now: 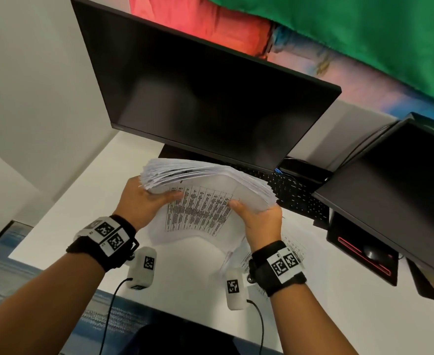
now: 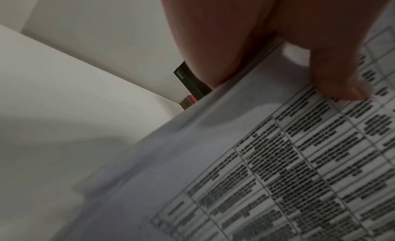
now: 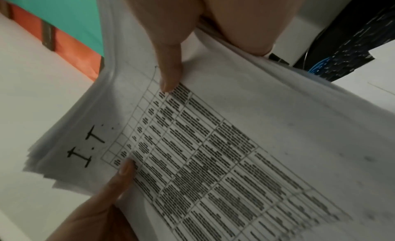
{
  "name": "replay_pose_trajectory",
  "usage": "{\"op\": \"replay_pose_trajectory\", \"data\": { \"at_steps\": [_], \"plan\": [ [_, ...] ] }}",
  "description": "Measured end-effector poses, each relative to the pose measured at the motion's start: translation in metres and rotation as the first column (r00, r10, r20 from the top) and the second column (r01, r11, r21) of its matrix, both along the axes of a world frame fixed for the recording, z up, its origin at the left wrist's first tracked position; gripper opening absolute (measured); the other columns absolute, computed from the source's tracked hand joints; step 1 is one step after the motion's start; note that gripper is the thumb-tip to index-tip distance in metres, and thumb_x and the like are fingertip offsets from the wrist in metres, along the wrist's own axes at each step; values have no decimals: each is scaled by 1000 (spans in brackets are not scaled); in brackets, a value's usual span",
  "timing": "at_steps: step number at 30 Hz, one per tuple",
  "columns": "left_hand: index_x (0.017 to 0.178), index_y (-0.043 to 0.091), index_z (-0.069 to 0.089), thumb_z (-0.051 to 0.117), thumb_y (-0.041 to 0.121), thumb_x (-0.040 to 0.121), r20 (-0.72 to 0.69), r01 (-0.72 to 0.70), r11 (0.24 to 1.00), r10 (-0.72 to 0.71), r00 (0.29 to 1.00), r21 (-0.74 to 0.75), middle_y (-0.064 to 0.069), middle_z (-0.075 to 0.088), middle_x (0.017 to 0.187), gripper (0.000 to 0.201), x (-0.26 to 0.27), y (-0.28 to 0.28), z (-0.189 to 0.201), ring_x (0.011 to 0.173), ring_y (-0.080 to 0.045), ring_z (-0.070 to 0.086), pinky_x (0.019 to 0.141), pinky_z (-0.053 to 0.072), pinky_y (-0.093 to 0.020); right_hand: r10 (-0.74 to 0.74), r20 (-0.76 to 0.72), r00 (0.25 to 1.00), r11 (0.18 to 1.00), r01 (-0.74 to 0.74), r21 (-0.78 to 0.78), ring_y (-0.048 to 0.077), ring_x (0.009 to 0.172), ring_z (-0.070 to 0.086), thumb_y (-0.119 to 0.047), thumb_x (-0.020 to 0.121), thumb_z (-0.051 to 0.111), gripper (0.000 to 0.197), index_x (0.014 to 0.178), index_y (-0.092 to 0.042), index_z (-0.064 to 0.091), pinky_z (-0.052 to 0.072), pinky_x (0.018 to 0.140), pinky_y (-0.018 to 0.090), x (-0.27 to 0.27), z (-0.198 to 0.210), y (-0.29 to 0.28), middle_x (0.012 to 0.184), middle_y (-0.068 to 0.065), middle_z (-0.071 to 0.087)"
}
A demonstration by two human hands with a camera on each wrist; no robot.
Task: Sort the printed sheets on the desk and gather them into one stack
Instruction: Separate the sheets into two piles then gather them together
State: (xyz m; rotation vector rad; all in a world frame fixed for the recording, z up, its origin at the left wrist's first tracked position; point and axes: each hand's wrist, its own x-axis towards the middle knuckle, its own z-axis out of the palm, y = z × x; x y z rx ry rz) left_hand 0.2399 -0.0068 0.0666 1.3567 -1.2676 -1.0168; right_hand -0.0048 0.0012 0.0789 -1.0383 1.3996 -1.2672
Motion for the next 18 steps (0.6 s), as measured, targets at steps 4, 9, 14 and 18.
{"op": "replay_pose_trajectory", "data": {
  "at_steps": [4,9,14,18],
  "plan": [
    [102,23,71,79,31,70,8,15,991,-16,1000,136,19,76,87,34,-6,9,-23,81,6,71,71,54,-11,-34,-86,996,987,47,154,6,99,71,-16,73,87,52,118,-18,62,56,77,18,-9,-30,7,109,-5,72],
    [100,21,68,72,28,86,166,-58,981,26,986,185,15,67,82,16,-11,0,-31,68,8,64,60,48,-12,69,-777,625,527,639,560,35,137,36,-76,53,79,126,152,-16,29,40,108,53,-103,-106,38,155,10,29],
    [92,16,68,70,38,86,172,-90,961,46,984,260,-2,68,76,23,7,-12,-28,63,-14,59,54,45,-24,235,-804,546,502,640,582,42,139,28,-77,56,76,135,154,-10,14,32,109,61,-147,-118,55,155,19,26],
    [107,11,71,73,42,83,107,-68,845,13,994,531,-4,75,91,39,15,-6,-80,84,-26,71,76,58,-38,173,-781,600,497,631,596,44,136,37,-59,54,89,140,157,-11,7,39,105,60,-163,-121,49,150,21,32]
  ]
}}
